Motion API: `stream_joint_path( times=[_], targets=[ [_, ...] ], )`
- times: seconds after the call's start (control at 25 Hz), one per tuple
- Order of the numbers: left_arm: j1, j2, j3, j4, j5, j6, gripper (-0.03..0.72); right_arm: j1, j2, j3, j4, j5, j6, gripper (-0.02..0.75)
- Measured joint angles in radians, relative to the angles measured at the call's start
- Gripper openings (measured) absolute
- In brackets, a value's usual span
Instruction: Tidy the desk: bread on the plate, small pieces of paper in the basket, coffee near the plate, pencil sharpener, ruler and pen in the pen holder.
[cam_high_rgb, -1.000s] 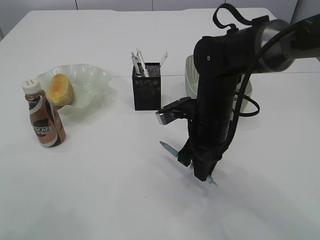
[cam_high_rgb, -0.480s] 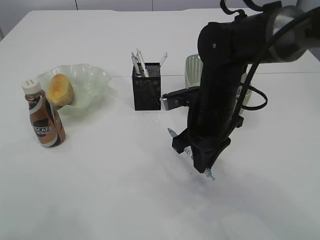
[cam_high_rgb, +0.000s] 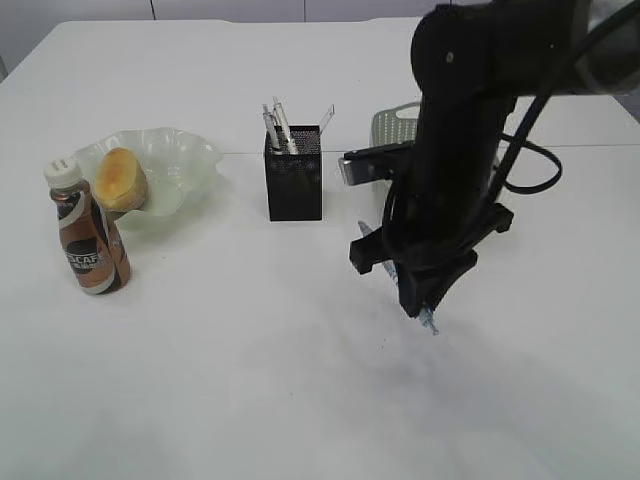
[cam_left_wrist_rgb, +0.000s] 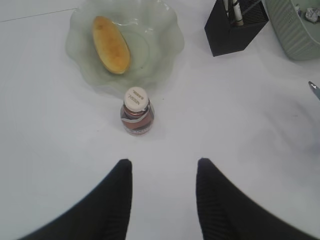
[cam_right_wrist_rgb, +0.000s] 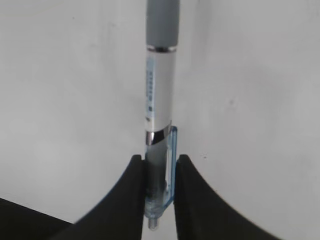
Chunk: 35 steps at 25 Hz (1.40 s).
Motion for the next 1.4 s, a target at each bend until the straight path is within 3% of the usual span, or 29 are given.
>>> stream_joint_path(
  times=[0.52,0.8,1.4],
  targets=[
    [0.0,0.0,0.0,-0.046,0.0,0.0,0.317,0.0,-0.24,0.0,-0.045,0.014,0.044,0.103],
    [0.0,0.0,0.0,-0.137,0.0,0.0,0.316,0.0,-0.379,0.0,-0.046,0.026,0.058,0.103],
    [0.0,0.0,0.0,-0.179,0.0,0.013,0.316,0.0,-0.438,0.0,-0.014,0.035,0.064,0.103]
  ],
)
